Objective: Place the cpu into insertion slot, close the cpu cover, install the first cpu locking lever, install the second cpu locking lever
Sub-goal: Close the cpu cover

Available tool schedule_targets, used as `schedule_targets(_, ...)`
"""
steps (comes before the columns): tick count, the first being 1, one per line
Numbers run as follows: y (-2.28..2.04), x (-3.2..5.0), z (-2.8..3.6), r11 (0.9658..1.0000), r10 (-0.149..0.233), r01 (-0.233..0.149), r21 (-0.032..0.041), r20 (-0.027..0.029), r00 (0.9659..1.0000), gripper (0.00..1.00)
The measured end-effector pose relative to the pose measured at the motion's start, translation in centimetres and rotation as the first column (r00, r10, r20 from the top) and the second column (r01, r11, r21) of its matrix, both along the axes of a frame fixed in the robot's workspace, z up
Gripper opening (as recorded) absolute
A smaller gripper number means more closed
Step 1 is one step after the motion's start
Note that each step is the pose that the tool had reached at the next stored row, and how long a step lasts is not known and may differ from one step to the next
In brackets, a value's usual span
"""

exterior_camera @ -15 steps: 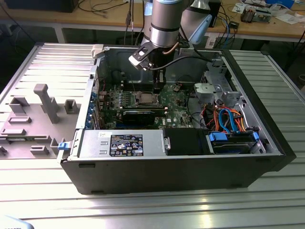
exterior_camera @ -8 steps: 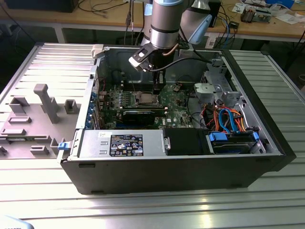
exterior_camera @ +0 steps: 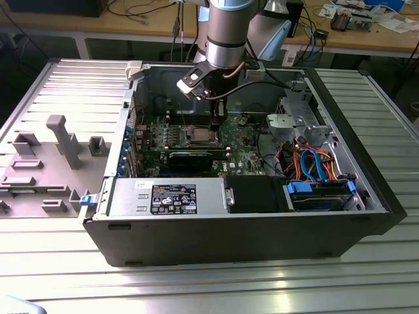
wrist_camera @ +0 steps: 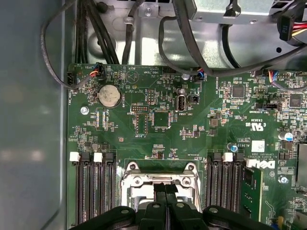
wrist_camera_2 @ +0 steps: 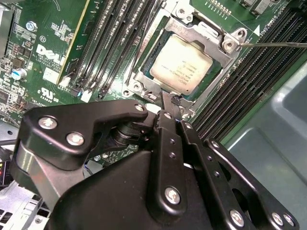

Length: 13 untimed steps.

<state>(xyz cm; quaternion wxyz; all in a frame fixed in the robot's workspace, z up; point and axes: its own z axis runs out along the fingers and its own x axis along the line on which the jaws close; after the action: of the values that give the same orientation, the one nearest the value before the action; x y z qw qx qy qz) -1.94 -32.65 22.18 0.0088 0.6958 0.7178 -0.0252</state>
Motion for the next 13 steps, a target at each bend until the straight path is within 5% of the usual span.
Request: schedule_targets(13,0.01,-1.6,-0.49,1.0,0.0,0.0,0.0002,0.0001,1.0,0.11)
